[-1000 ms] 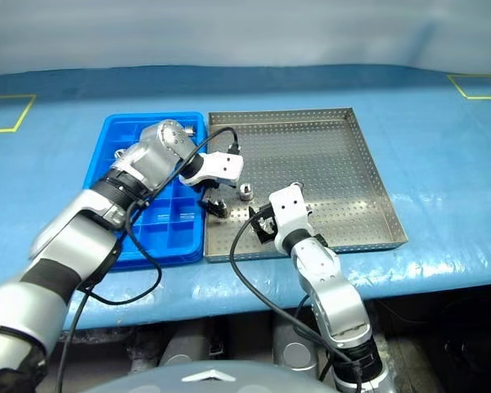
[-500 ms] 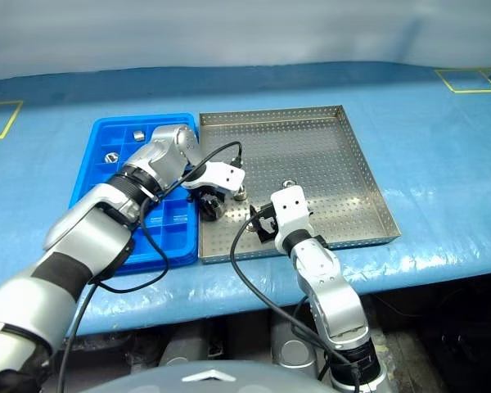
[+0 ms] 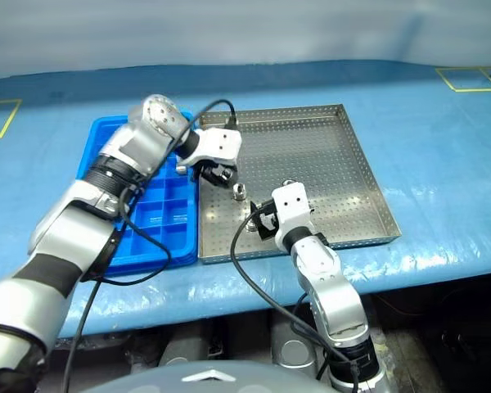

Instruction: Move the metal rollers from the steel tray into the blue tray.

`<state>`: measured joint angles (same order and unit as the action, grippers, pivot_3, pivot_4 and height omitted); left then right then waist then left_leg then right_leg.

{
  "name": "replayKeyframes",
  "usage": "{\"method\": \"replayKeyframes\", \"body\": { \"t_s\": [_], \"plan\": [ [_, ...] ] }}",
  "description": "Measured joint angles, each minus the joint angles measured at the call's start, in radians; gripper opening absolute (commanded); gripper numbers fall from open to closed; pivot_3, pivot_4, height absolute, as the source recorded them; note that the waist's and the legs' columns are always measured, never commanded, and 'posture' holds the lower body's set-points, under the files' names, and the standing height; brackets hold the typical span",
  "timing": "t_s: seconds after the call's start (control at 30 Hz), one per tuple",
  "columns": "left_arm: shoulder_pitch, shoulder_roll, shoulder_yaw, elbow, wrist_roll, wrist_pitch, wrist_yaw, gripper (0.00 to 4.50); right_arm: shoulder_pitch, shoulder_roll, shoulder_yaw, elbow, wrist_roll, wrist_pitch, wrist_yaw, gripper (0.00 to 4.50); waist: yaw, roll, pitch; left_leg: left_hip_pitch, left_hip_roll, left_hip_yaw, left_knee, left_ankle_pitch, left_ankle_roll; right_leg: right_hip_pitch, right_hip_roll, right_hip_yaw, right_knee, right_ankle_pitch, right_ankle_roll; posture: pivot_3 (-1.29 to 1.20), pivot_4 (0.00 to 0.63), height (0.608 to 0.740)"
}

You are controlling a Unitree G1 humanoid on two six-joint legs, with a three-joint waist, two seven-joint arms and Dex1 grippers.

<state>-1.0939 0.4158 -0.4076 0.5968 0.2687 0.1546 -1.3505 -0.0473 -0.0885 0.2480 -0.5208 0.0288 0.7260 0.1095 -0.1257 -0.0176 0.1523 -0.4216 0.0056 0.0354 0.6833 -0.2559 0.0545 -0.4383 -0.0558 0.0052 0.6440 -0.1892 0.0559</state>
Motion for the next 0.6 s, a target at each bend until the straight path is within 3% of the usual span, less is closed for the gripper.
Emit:
{"method": "replayKeyframes", "body": {
  "t_s": [0.13, 0.3, 0.5, 0.6],
  "plan": [
    [0.203, -0.007, 0.17, -0.268, -0.004, 0.177, 0.297, 1.7, -0.016, -0.004, 0.005, 0.01, 0.005, 0.004, 0.024, 4.5, 0.018, 0.0, 0.0, 0.0, 0.0, 0.0, 0.001, 0.0, 0.0, -0.001, 0.0, 0.0, 0.001, 0.0, 0.0, -0.07, 0.15, 0.74],
    [0.462, -0.19, 0.384, -0.582, 0.006, 0.338, 0.743, 1.7, -0.058, -0.013, 0.034, 0.045, 0.012, 0.006, 0.058, 4.5, 0.065, 0.0, 0.0, -0.001, -0.001, 0.0, 0.003, 0.0, 0.0, 0.0, -0.001, 0.001, 0.001, 0.002, 0.002, -0.02, 0.15, 0.74],
    [0.8, -0.379, 0.491, -0.851, 0.008, 0.326, 1.1, 1.7, -0.085, -0.028, 0.038, 0.059, 0.017, 0.015, 0.082, 4.5, 0.107, -0.001, 0.0, 0.005, -0.001, 0.0, 0.003, 0.0, 0.0, 0.007, -0.003, 0.0, 0.0, 0.002, 0.001, 0.02, 0.15, 0.74],
    [0.936, -0.42, 0.491, -0.94, 0.033, 0.312, 1.219, 1.7, -0.088, -0.036, 0.042, 0.065, 0.018, 0.026, 0.093, 4.5, 0.121, -0.001, 0.0, 0.008, -0.001, -0.001, 0.003, 0.0, 0.0, 0.01, -0.004, -0.004, -0.001, 0.0, -0.003, 0.02, 0.15, 0.74]
  ]
}}
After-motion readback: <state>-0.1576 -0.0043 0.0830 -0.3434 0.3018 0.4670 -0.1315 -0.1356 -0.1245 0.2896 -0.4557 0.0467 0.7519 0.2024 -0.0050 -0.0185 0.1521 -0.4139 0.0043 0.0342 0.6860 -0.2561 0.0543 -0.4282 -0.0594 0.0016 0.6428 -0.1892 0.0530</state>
